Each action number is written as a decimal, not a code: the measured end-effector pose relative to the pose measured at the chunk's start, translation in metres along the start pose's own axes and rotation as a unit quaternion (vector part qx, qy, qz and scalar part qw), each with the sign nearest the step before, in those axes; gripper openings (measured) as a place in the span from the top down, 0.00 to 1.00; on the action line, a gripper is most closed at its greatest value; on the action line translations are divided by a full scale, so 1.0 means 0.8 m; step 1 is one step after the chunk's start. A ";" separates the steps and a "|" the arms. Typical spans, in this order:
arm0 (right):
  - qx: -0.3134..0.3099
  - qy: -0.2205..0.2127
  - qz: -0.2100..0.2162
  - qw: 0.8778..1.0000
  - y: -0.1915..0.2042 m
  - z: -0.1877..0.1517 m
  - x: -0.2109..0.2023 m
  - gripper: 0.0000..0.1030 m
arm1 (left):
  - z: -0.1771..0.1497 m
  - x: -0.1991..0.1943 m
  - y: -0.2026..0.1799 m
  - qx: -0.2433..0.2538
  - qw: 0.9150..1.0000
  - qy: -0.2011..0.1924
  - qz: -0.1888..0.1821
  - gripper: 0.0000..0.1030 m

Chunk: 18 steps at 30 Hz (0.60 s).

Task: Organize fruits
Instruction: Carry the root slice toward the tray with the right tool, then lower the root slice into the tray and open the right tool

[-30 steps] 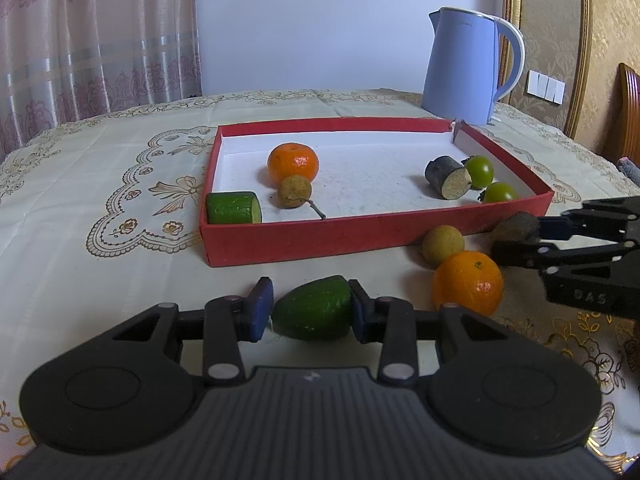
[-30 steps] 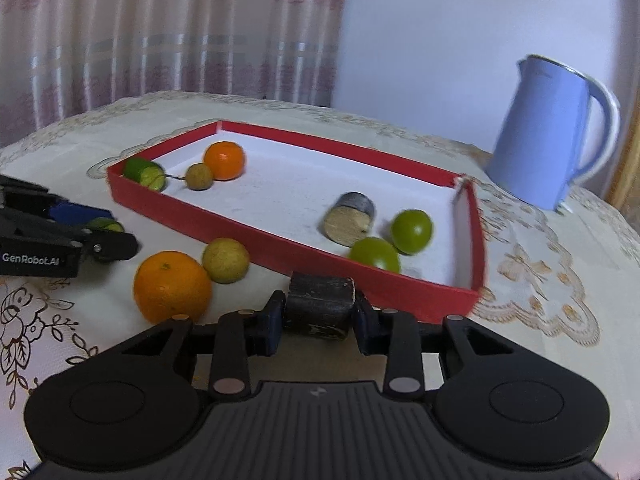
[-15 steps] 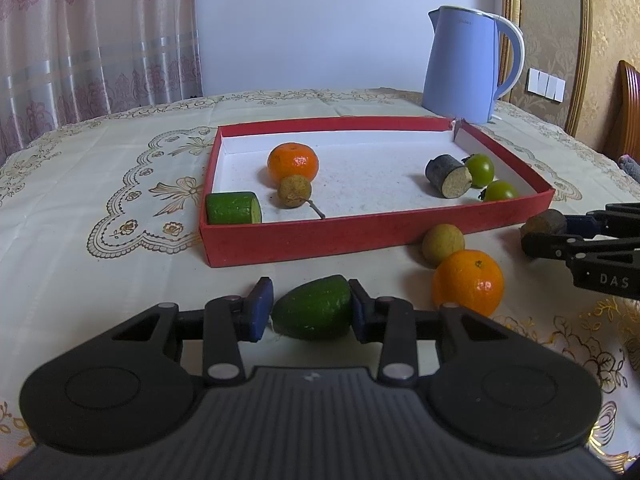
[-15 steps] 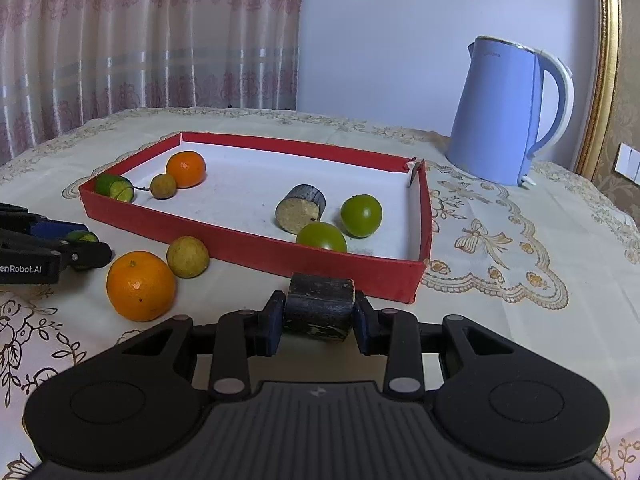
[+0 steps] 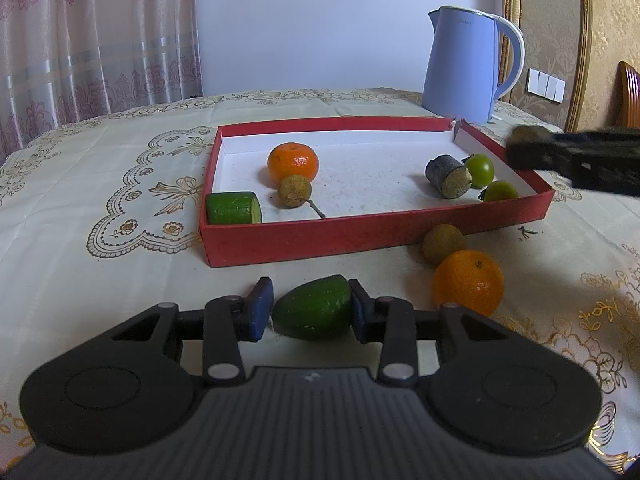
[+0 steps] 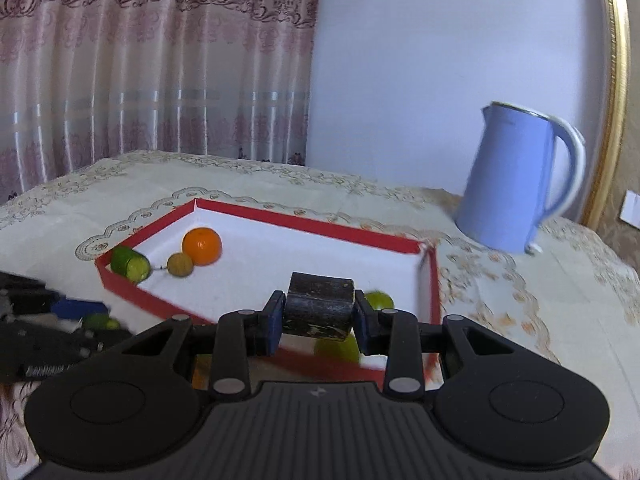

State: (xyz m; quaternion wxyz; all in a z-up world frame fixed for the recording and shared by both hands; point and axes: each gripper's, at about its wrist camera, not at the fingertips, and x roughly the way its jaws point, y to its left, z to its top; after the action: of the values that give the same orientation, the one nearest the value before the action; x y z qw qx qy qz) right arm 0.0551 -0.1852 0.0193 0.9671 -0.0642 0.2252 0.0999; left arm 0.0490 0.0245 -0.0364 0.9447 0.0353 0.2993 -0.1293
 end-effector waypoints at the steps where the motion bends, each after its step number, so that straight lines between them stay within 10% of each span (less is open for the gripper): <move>1: -0.004 0.004 0.000 1.000 0.003 0.004 0.009 0.67 | 0.000 0.000 0.000 0.000 1.000 0.000 0.000 0.66; 18: -0.048 0.052 0.016 0.997 0.042 0.028 0.104 0.67 | 0.000 0.000 0.000 -0.002 1.000 0.000 -0.004 0.65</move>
State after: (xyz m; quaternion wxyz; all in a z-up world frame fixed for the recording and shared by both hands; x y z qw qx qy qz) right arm 0.1300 -0.1348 -0.0008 0.9482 -0.1123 0.2706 0.1228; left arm 0.0488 0.0245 -0.0363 0.9443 0.0323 0.2996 -0.1324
